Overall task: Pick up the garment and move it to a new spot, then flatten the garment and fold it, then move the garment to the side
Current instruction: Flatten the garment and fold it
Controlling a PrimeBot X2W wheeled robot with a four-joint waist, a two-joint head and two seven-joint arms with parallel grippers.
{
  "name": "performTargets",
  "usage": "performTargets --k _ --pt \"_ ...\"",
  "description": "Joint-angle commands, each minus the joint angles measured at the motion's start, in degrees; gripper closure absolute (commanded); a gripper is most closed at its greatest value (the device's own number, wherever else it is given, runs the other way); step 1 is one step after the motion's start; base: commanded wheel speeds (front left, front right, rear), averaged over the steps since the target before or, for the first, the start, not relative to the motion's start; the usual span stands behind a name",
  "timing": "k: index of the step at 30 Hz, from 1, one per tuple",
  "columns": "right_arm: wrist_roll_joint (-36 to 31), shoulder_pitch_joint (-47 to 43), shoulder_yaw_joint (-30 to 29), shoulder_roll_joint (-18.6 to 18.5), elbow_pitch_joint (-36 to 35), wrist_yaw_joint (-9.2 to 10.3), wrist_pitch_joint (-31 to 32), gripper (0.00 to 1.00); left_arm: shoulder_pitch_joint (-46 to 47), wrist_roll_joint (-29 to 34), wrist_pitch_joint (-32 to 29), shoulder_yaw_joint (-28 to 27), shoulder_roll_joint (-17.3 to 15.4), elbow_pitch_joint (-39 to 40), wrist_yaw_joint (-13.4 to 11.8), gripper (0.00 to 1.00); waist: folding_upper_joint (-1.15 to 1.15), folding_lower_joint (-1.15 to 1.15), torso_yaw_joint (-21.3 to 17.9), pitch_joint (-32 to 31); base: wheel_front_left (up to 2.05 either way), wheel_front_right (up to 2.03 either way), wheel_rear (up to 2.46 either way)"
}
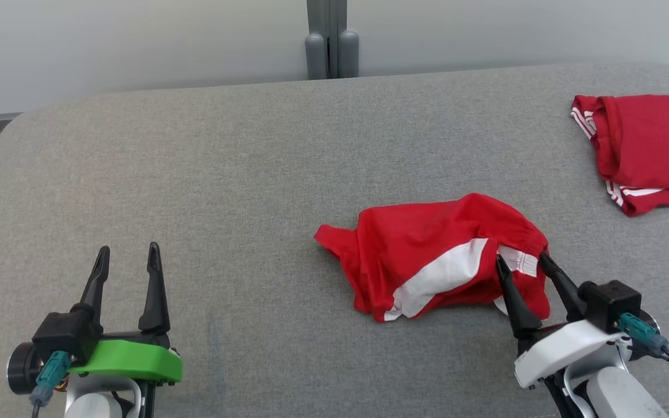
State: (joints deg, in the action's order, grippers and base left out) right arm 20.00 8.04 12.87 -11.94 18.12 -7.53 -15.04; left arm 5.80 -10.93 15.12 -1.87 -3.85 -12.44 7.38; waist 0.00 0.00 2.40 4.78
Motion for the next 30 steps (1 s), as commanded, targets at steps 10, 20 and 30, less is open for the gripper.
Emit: performTargets --k 10,20,30 --pt "-1.8 -9.5 -5.5 1.2 -8.3 0.1 -0.1 0.0 -1.2 -0.5 0.0 0.0 0.2 0.1 0.2 0.0 0.0 0.0 -1.6 -0.5 0.0 0.0 0.0" --pt "-1.2 -6.0 -3.3 0.8 -4.6 0.1 1.0 0.0 0.6 -0.5 0.0 0.9 0.0 0.0 0.2 0.0 0.0 0.0 -1.2 0.6 0.0 0.0 0.0" --pt "-0.1 -2.1 -2.0 -0.4 0.3 0.11 0.3 1.0 0.1 -0.9 0.0 0.7 -0.2 -0.4 0.2 0.0 0.0 0.0 -0.5 0.7 0.0 0.0 0.0"
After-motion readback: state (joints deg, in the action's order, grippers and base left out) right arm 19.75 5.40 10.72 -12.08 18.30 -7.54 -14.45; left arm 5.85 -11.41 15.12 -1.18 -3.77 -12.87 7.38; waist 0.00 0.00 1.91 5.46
